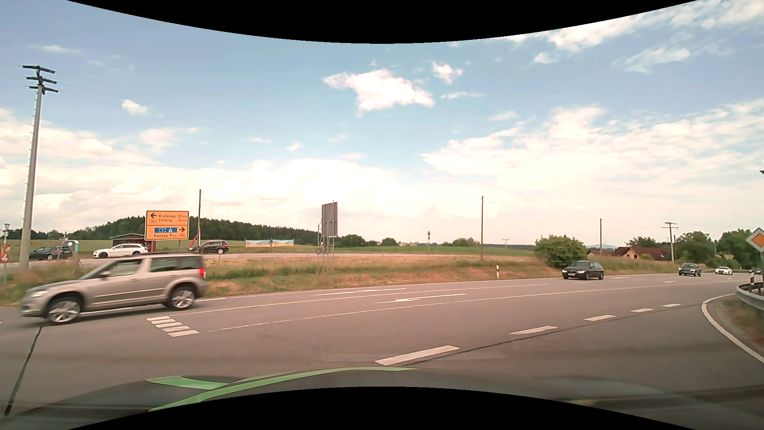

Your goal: Follow the waypoints while adhering to traffic rules and regulations

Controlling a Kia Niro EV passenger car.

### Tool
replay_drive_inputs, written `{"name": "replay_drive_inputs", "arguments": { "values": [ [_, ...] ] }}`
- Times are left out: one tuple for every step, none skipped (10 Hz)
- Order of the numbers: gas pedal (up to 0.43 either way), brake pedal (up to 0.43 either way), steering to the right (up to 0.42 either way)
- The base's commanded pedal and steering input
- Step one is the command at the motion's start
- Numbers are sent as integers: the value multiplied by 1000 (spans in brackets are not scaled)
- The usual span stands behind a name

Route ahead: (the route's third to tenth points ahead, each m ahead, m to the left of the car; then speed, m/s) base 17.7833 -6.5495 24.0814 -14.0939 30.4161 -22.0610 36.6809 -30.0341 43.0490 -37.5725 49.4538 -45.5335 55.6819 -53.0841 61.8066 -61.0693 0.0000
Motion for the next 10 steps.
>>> {"name": "replay_drive_inputs", "arguments": {
  "values": [
    [0, 250, 178],
    [0, 250, 178],
    [0, 250, 178],
    [0, 250, 178],
    [0, 250, 178],
    [0, 250, 178],
    [0, 250, 178],
    [0, 250, 178],
    [0, 250, 178],
    [0, 250, 178]
  ]
}}
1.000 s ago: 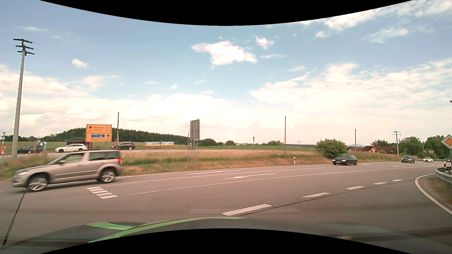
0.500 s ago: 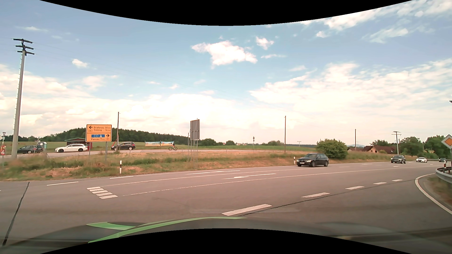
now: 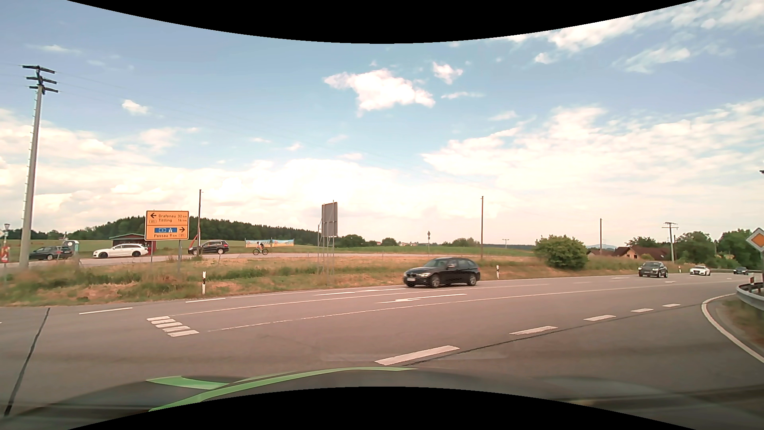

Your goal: Follow the waypoints while adhering to traffic rules and regulations

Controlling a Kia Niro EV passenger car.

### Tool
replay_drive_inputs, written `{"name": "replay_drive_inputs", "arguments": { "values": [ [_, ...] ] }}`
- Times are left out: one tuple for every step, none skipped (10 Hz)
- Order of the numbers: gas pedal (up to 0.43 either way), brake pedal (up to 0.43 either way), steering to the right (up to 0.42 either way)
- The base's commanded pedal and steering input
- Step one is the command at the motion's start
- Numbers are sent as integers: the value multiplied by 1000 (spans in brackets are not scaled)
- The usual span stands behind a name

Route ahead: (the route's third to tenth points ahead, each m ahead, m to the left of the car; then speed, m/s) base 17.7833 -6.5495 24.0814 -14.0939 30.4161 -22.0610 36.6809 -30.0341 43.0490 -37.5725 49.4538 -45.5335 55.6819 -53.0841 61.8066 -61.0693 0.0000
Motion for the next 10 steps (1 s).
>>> {"name": "replay_drive_inputs", "arguments": {
  "values": [
    [0, 250, 178],
    [0, 250, 178],
    [0, 250, 178],
    [0, 250, 178],
    [0, 250, 178],
    [0, 250, 178],
    [0, 250, 178],
    [0, 250, 178],
    [0, 250, 178],
    [0, 250, 178]
  ]
}}
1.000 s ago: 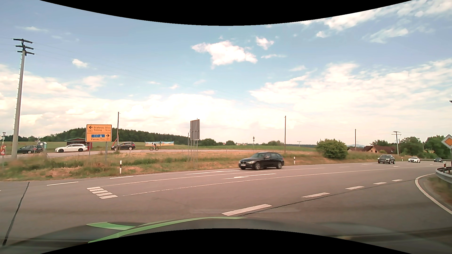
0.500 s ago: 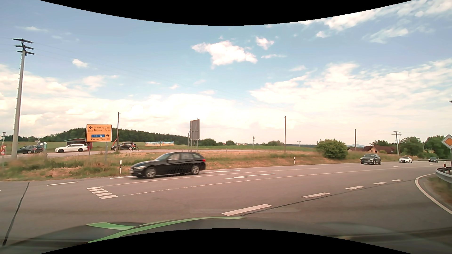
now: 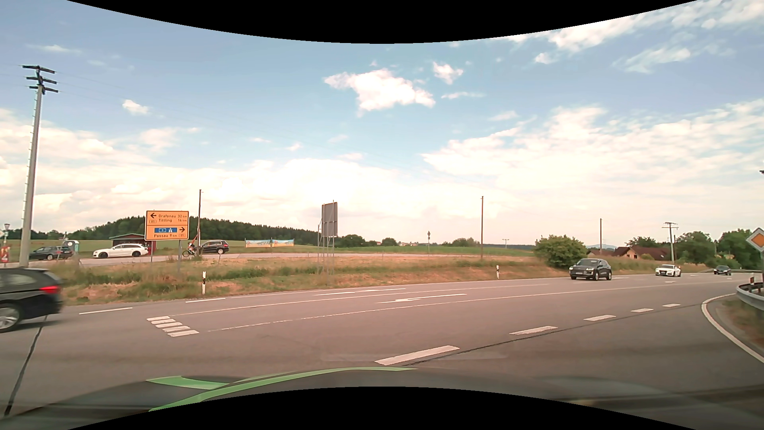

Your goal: Follow the waypoints while adhering to traffic rules and regulations

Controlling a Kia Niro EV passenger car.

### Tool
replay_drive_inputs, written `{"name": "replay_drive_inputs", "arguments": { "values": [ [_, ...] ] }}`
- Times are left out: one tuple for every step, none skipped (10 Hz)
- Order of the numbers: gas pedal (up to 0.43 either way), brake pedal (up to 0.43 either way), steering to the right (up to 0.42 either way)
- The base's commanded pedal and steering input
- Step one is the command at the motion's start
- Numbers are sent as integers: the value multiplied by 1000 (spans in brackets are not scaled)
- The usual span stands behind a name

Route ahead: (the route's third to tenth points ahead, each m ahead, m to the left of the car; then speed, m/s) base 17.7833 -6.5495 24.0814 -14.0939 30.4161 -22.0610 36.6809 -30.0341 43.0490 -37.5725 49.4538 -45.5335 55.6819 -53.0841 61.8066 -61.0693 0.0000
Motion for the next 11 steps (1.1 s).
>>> {"name": "replay_drive_inputs", "arguments": {
  "values": [
    [0, 250, 178],
    [0, 250, 181],
    [0, 244, 188],
    [0, 238, 191],
    [0, 213, 193],
    [0, 171, 193],
    [0, 177, 194],
    [0, 183, 194],
    [0, 201, 194],
    [0, 213, 194],
    [0, 226, 194]
  ]
}}
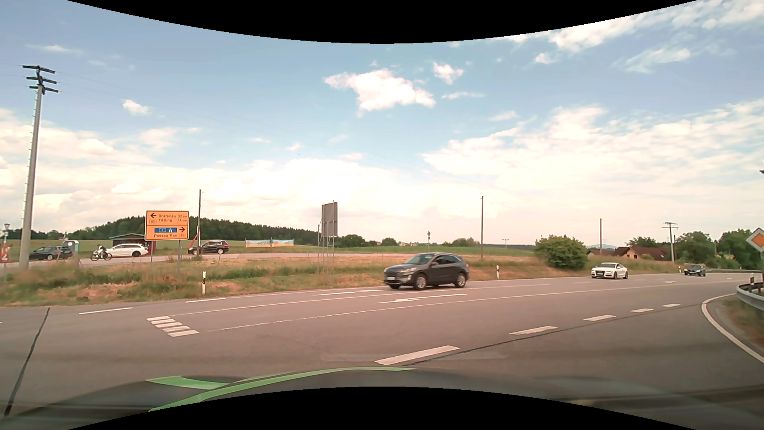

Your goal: Follow the waypoints while adhering to traffic rules and regulations

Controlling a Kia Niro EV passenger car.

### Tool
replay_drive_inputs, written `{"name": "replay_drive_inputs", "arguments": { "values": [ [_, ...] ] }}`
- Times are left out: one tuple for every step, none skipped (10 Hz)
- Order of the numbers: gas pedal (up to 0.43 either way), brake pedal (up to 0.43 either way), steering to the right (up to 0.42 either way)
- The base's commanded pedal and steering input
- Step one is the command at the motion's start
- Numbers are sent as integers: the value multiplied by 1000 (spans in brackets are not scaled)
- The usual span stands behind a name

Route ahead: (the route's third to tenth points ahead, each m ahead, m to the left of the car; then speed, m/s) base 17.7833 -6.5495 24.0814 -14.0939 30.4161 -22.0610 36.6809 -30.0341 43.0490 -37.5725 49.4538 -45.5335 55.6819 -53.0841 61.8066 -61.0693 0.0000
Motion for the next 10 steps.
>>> {"name": "replay_drive_inputs", "arguments": {
  "values": [
    [0, 226, 194],
    [0, 232, 194],
    [0, 232, 195],
    [0, 232, 195],
    [0, 232, 195],
    [0, 232, 195],
    [0, 232, 195],
    [0, 238, 195],
    [0, 232, 195],
    [0, 232, 195]
  ]
}}
